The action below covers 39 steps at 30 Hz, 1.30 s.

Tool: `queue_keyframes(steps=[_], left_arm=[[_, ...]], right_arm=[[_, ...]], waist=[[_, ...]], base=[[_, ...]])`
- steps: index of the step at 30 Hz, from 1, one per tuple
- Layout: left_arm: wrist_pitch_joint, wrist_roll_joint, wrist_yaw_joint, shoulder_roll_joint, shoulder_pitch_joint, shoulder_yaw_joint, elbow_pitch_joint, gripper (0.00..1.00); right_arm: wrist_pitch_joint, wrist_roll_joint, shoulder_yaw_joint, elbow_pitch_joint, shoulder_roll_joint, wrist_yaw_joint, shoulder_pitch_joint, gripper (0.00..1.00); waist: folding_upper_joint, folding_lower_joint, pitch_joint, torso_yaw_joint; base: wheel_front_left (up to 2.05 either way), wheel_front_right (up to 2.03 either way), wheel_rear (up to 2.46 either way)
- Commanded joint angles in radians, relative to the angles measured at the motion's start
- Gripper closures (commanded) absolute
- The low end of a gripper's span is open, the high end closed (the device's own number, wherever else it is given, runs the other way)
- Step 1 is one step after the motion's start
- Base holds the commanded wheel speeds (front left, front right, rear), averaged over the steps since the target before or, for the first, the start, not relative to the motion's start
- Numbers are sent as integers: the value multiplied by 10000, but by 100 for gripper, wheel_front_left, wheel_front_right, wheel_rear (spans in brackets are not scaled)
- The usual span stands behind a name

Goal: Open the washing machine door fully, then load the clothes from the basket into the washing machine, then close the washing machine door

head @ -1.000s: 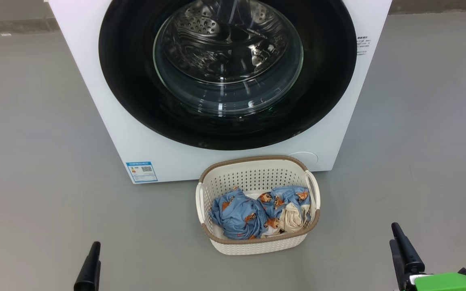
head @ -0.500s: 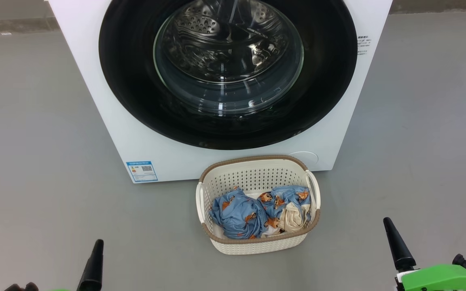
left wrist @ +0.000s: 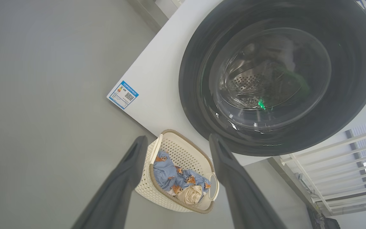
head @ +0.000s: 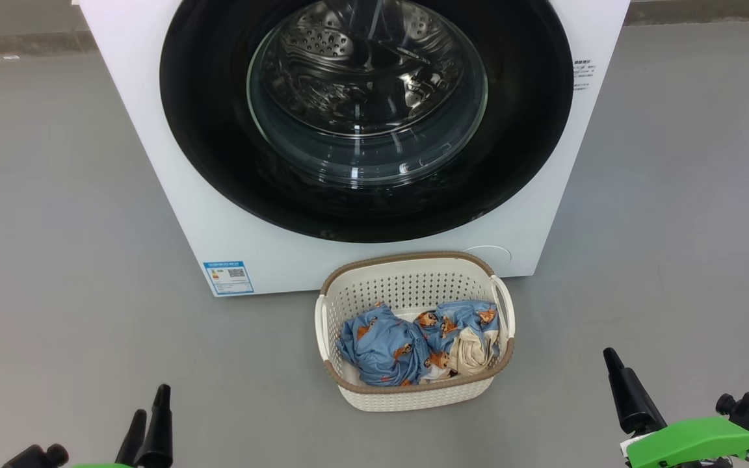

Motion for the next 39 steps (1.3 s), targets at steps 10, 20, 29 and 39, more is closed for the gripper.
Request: queue_keyframes(steps=[10,20,29,39], left_arm=[[-428,1578,-23,279,-286,22,-390,0],[-722,2678,-26,357,-279,-86,-474,0],[-957,3520,-29,432,-291,-165,-540,0],[-1251,4571,-32,492,-324,-228,-612,0]], right_arm=[[-431,-1367,423,-103,-317,9,-546,0],[-723,-2426,579,-113,-436,10,-617,0],[-956,-3270,676,-154,-514,11,-667,0],[-1249,-4308,796,-172,-623,12,-738,0]], waist=[[0,-1,-36,19],[0,-1,-43,13],[0,-1,-39,5],[0,-1,-43,22]], base=[[0,0,0],[0,0,0],[0,0,0],[0,0,0]])
